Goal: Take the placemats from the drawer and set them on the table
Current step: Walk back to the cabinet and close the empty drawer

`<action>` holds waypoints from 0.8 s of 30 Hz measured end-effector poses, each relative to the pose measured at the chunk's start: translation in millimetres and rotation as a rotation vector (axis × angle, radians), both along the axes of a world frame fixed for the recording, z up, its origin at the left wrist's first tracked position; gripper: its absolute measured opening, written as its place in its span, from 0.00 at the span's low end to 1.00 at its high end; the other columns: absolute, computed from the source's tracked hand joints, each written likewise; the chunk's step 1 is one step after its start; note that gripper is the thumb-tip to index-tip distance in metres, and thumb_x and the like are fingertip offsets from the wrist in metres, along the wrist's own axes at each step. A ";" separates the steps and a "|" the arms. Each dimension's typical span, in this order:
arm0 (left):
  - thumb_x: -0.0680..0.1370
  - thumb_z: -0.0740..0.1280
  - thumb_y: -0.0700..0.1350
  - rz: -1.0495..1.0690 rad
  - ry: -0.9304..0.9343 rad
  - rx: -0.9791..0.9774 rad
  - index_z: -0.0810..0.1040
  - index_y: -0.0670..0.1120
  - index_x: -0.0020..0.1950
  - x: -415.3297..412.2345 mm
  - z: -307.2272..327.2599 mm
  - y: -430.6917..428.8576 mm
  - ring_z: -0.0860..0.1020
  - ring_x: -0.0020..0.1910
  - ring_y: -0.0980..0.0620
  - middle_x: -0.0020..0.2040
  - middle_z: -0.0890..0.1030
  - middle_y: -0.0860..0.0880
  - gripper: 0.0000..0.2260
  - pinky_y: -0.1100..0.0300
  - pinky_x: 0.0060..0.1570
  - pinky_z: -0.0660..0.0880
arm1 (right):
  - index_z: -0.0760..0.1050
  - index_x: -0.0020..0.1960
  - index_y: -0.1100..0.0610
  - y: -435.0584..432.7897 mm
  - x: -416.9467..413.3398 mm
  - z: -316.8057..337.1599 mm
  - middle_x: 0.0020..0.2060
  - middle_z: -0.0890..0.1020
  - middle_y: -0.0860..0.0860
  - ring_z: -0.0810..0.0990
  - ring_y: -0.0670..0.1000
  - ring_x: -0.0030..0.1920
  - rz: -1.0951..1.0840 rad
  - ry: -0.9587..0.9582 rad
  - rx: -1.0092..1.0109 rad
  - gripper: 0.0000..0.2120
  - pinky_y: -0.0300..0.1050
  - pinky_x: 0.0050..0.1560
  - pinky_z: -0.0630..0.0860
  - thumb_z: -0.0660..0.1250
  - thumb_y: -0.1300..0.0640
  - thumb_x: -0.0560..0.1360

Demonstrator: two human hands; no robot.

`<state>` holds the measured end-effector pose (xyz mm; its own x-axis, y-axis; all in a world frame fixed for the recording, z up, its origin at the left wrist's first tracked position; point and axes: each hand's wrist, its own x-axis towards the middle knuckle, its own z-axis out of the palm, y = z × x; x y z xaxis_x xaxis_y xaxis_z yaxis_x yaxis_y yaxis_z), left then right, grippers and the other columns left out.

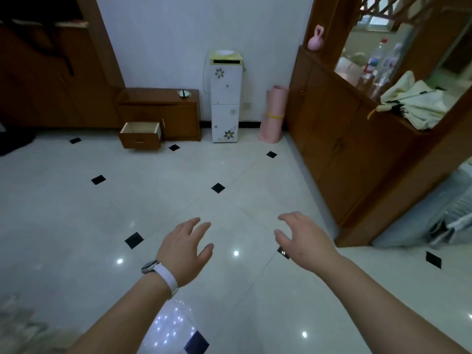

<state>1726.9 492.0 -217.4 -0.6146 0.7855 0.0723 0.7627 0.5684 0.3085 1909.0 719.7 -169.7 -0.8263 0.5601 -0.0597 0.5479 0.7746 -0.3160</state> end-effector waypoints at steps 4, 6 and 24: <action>0.74 0.55 0.62 0.050 0.022 -0.019 0.73 0.51 0.69 -47.8 -0.9 20.6 0.74 0.65 0.43 0.68 0.75 0.45 0.28 0.48 0.59 0.74 | 0.70 0.71 0.52 49.8 -58.0 5.9 0.67 0.74 0.49 0.71 0.53 0.67 0.027 0.036 0.015 0.22 0.47 0.64 0.68 0.61 0.45 0.80; 0.74 0.56 0.61 0.085 0.033 -0.039 0.74 0.50 0.69 -73.4 -3.5 35.3 0.75 0.64 0.43 0.67 0.76 0.44 0.27 0.47 0.58 0.74 | 0.70 0.71 0.52 67.4 -87.0 1.1 0.68 0.73 0.48 0.70 0.52 0.67 0.070 0.031 0.007 0.22 0.46 0.63 0.68 0.60 0.45 0.80; 0.74 0.56 0.61 0.308 0.100 -0.137 0.75 0.49 0.67 -286.2 20.4 182.0 0.77 0.61 0.40 0.65 0.77 0.43 0.27 0.46 0.55 0.76 | 0.68 0.72 0.52 230.5 -366.7 -10.4 0.67 0.72 0.48 0.70 0.52 0.66 0.459 -0.028 -0.026 0.23 0.50 0.65 0.69 0.57 0.44 0.80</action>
<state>1440.7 673.9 -197.0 -0.8193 0.5711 0.0508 0.5718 0.8073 0.1458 1542.3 950.1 -180.1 -0.9865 0.1343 -0.0941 0.1581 0.9313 -0.3282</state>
